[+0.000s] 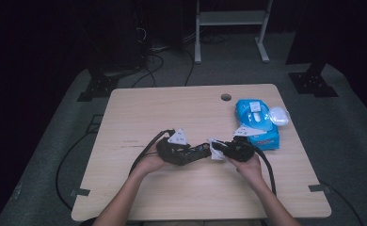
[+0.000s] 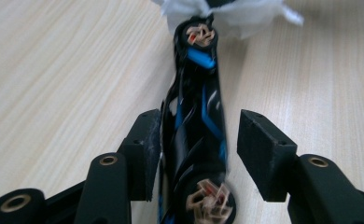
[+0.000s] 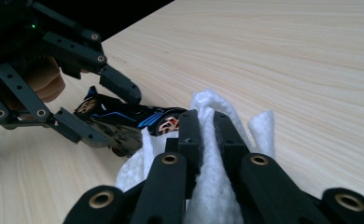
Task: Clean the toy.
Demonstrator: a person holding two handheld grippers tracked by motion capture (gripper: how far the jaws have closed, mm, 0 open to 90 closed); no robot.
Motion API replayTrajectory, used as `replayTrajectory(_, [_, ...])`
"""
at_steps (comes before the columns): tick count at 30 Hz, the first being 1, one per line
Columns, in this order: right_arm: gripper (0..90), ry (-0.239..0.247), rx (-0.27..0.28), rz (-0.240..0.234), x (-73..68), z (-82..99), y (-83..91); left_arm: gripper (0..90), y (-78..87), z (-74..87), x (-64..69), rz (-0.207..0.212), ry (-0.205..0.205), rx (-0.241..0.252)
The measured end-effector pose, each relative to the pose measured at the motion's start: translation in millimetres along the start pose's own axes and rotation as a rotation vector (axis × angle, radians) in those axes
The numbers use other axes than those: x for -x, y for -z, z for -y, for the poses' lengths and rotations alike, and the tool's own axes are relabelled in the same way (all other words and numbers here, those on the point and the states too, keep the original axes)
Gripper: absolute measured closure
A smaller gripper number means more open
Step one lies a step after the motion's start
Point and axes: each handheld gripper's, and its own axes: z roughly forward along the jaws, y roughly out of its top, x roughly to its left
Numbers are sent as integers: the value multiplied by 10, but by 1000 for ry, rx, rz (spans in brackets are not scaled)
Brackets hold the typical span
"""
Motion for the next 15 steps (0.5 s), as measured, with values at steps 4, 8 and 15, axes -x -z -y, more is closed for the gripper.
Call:
replayTrajectory(4, [830,5,-2,-10,-25,-10,1,475,-40,-9,-6,-28,13,-39])
replayTrajectory(8, [830,5,3,-7,-11,-16,13,566,-84,41,-25,-27,19,-65])
replayTrajectory(15, [830,-24,20,-8,51,-14,39,594,25,53,-60,-15,-2,-46])
